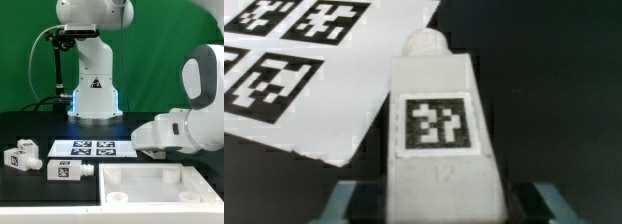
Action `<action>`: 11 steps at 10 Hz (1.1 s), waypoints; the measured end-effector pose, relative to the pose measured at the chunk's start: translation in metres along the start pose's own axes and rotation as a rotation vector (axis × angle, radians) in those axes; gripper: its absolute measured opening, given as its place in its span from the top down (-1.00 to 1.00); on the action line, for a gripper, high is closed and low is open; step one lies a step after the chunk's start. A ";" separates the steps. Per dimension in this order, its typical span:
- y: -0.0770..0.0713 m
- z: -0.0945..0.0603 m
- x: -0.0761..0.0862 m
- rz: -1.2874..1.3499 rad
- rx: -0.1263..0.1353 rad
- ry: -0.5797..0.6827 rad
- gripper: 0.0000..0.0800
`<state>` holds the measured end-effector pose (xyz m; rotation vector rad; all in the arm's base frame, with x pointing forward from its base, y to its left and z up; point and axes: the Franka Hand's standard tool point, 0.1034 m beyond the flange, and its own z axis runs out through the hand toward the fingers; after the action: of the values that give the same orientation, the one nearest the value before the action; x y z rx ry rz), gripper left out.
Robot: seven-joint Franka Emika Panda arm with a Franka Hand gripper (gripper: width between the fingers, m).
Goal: Assemble one leg
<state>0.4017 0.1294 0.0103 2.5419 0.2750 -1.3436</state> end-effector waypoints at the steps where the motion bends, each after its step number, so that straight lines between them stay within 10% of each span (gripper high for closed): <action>1: 0.003 -0.006 -0.001 -0.003 0.014 -0.002 0.29; 4: 0.041 -0.081 -0.005 0.040 0.137 0.098 0.29; 11: 0.047 -0.128 -0.007 0.066 0.164 0.464 0.29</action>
Offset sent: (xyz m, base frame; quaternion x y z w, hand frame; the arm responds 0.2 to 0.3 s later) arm 0.0703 -0.0064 0.0722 0.1034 0.1176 0.0413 0.9868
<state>0.5111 0.1234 0.0919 2.9489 0.1667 -0.7650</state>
